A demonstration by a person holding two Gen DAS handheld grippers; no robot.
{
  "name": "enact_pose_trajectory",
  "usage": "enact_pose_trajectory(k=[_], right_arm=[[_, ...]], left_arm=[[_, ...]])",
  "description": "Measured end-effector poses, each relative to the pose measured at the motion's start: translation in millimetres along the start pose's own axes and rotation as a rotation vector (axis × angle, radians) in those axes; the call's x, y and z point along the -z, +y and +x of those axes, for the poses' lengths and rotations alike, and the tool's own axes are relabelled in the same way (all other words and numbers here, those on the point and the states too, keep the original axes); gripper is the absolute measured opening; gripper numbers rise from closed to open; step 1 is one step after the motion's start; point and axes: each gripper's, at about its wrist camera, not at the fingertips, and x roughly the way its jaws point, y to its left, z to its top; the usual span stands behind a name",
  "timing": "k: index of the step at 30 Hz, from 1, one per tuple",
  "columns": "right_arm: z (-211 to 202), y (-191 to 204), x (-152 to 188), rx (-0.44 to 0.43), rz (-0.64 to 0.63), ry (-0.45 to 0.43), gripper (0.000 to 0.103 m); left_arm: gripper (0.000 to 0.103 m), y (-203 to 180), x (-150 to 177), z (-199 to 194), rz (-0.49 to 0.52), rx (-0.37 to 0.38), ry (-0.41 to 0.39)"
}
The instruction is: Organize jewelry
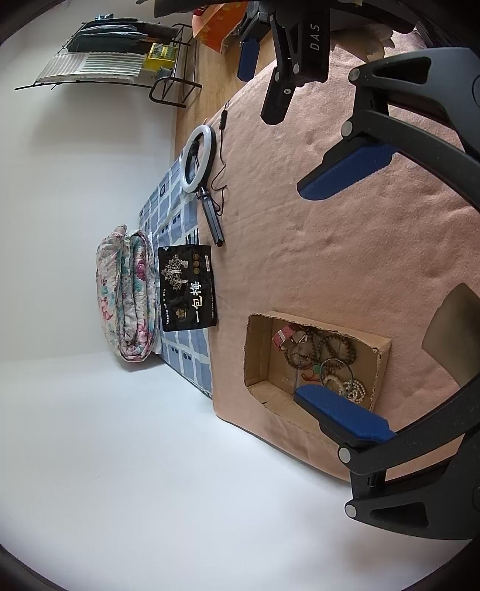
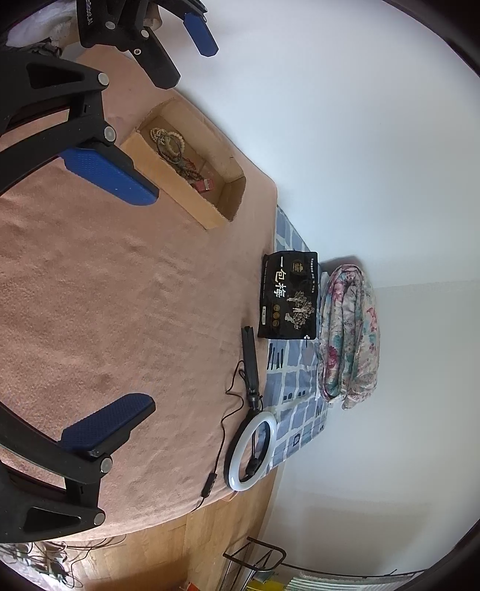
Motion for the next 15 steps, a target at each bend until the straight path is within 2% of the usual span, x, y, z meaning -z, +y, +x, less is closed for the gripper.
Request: enact_pose_trajectory(k=[15], right_arm=[[3.2, -3.3, 0.0, 0.002, 0.005, 0.015, 0.103]], left_arm=[[0.102, -2.9, 1.2, 1.8, 0.006, -0.001, 0.004]])
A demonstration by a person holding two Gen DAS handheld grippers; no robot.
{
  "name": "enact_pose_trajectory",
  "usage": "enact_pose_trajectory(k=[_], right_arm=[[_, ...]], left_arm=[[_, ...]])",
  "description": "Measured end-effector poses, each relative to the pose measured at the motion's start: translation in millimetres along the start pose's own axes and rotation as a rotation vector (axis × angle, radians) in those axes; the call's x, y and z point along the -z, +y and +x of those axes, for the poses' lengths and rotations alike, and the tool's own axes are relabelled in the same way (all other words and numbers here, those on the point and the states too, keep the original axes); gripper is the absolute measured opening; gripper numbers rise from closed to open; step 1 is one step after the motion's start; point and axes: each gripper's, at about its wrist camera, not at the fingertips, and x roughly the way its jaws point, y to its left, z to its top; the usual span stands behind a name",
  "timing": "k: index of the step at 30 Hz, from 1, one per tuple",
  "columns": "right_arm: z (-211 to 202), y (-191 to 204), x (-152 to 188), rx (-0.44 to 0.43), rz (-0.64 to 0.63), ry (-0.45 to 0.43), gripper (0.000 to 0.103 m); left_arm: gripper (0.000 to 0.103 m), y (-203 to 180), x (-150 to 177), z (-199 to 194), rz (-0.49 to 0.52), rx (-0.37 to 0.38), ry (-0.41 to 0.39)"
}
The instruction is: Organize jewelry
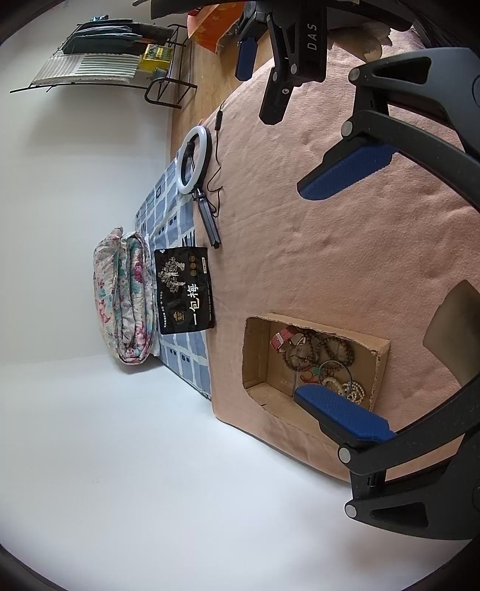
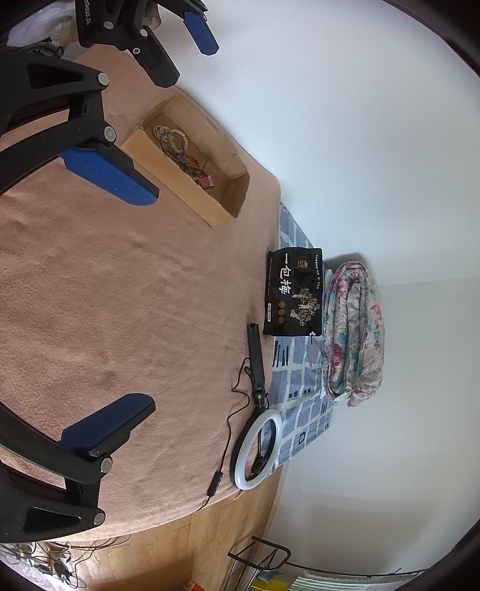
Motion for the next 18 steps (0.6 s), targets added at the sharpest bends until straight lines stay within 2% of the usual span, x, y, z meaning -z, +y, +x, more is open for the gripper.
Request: enact_pose_trajectory(k=[18], right_arm=[[6.1, 6.3, 4.5, -0.007, -0.017, 0.019, 0.103]], left_arm=[[0.102, 1.2, 1.6, 1.2, -0.002, -0.001, -0.001]])
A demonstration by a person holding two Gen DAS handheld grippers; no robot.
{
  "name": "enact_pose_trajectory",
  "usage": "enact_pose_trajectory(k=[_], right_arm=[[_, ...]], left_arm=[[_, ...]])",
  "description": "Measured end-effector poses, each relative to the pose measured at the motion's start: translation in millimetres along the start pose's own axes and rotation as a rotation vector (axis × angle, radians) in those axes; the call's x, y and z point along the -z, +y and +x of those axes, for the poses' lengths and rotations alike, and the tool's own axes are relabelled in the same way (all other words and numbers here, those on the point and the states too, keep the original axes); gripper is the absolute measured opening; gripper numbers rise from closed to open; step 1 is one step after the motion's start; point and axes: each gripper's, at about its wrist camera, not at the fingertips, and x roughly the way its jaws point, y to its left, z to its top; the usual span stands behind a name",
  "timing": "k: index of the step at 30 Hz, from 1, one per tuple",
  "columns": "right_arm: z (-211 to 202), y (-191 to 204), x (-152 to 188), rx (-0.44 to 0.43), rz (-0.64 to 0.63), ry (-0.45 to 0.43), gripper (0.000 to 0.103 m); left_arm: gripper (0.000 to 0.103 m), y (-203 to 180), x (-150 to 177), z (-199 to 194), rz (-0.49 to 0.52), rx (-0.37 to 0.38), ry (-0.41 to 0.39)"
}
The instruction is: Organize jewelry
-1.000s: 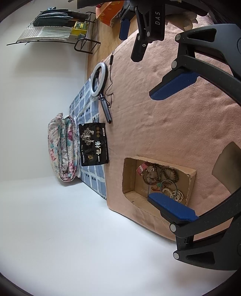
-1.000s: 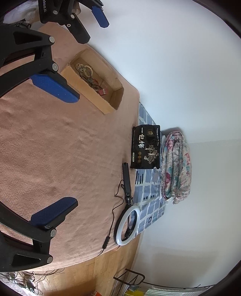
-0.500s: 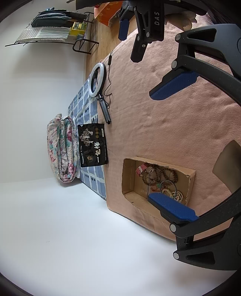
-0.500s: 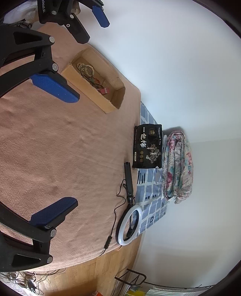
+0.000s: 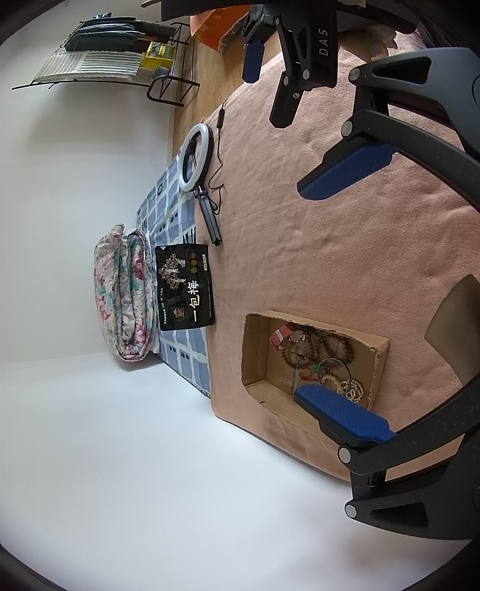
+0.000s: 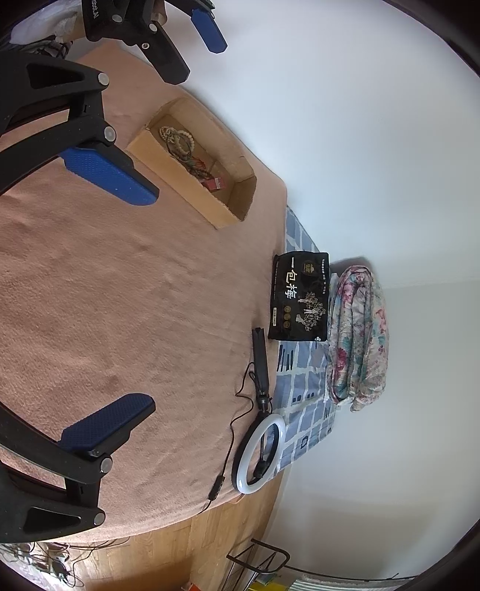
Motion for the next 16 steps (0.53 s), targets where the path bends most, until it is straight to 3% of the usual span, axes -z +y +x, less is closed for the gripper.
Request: enact_pose_trajectory(k=[16], right_arm=[[2.2, 3.2, 1.3, -0.001, -0.003, 0.008, 0.103]], left_arm=[[0.102, 5.9, 4.6, 1.8, -0.006, -0.003, 0.002]])
